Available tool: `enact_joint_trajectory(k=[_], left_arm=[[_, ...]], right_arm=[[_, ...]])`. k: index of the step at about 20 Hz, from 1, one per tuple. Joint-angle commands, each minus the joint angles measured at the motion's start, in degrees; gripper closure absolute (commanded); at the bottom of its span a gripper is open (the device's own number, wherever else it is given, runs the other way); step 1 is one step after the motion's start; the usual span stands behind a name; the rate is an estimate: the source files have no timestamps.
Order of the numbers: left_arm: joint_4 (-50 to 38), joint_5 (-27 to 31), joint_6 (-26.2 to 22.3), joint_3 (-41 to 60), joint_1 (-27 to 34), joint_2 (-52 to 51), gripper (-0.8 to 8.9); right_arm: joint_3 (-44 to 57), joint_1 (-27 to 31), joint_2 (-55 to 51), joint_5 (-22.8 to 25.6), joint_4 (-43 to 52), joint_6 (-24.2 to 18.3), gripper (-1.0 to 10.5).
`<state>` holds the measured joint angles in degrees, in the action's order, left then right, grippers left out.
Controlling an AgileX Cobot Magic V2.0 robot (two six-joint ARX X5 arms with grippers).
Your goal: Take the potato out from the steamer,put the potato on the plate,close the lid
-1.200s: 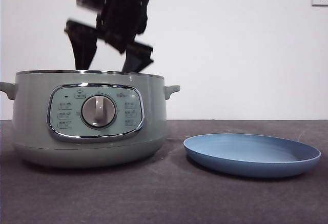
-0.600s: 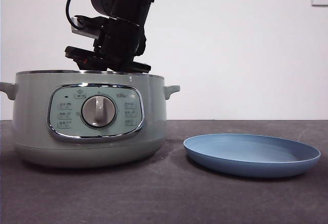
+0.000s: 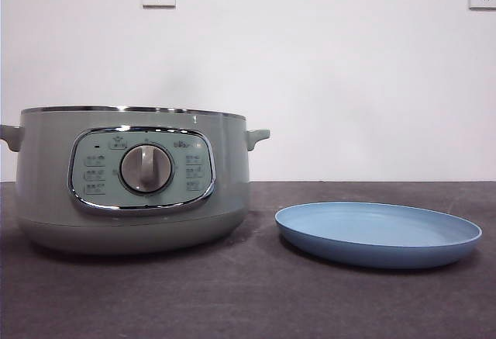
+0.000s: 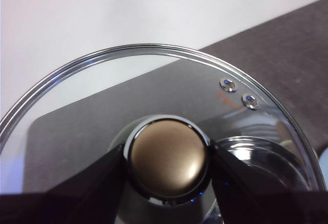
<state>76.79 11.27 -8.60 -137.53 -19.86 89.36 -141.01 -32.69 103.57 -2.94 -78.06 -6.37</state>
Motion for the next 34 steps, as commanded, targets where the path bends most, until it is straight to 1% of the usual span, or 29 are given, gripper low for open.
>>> enact_joint_trajectory(k=[1,4,6,10,13,17,19,23,25,28,34], left_arm=[[2.25,0.17,-0.66,-0.61,0.07,0.09,8.19],[2.19,0.07,-0.66,-0.61,0.07,0.83,8.19],[2.16,-0.13,-0.66,-0.61,0.09,1.03,8.19],[1.88,-2.99,-0.68,-0.61,0.07,1.44,8.19],[1.7,-4.44,-0.7,-0.61,0.07,2.08,8.19],[2.12,-4.48,-0.7,-0.61,0.07,3.1,8.19],[2.25,-4.52,-0.7,-0.61,0.07,3.5,8.19],[2.25,-6.01,-0.7,-0.59,0.07,3.52,8.19],[2.25,-6.01,-0.7,-0.59,0.07,3.52,8.19],[2.23,-6.05,-0.7,-0.59,0.07,3.52,8.19],[2.38,-6.12,-0.7,-0.59,0.07,3.52,8.19]], right_arm=[[0.46,3.74,-1.49,0.35,-0.85,3.8,9.6],[0.94,8.55,-1.77,0.35,-1.03,4.85,9.6],[3.63,9.92,-1.75,0.35,-1.05,4.85,9.6],[14.08,10.14,-1.73,0.26,-1.03,5.31,9.6],[25.94,9.09,-1.68,0.28,0.09,5.29,9.6],[41.92,8.57,-1.66,0.0,10.73,5.66,9.6],[49.13,8.55,-1.64,-0.11,17.44,6.8,9.6],[60.89,8.57,-1.55,-0.11,27.93,7.52,9.6],[65.53,8.57,-1.55,-0.11,31.19,7.5,9.6],[69.42,8.57,-1.55,-0.09,33.46,7.45,9.6],[69.64,8.59,-1.55,-0.11,33.48,7.48,9.3]])
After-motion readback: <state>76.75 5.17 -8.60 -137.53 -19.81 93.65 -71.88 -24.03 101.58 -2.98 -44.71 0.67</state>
